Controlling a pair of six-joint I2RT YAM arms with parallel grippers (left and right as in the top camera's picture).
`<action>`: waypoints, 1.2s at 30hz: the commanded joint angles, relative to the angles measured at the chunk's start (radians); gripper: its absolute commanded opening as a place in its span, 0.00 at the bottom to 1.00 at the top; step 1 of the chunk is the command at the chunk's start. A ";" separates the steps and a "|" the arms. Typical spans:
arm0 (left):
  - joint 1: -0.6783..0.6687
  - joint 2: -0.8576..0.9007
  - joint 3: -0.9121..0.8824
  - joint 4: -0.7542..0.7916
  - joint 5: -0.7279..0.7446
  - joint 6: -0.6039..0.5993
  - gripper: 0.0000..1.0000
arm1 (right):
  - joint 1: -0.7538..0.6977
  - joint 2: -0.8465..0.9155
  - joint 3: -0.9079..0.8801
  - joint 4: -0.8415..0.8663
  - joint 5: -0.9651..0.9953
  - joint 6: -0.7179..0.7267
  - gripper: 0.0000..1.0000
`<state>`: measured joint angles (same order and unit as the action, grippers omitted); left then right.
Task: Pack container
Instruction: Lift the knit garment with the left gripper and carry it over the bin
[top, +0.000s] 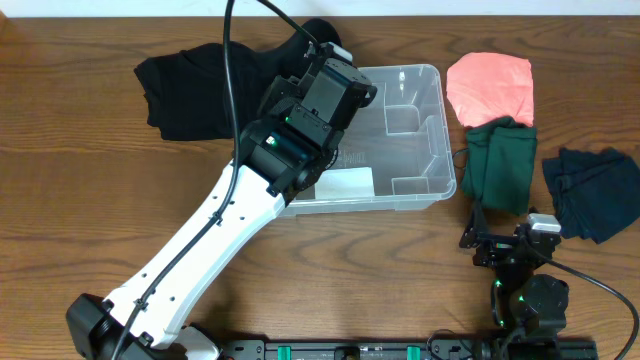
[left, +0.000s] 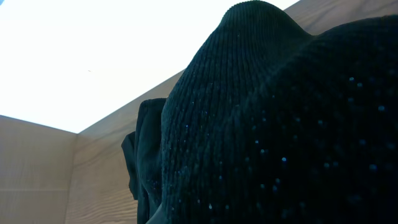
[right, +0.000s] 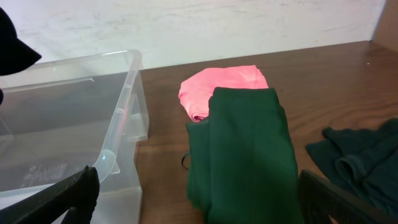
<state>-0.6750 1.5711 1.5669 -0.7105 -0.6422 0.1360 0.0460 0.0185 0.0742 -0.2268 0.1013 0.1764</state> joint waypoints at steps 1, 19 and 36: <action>0.000 -0.014 0.044 0.006 -0.029 0.009 0.06 | -0.011 -0.005 -0.003 -0.001 -0.004 0.010 0.99; -0.001 0.029 0.042 0.027 0.529 0.087 0.06 | -0.011 -0.005 -0.003 -0.001 -0.004 0.010 0.99; 0.003 0.054 0.043 0.101 0.657 0.324 0.06 | -0.011 -0.005 -0.003 -0.001 -0.004 0.010 0.99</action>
<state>-0.6785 1.6535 1.5669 -0.6518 -0.0021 0.4179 0.0460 0.0185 0.0742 -0.2268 0.1013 0.1764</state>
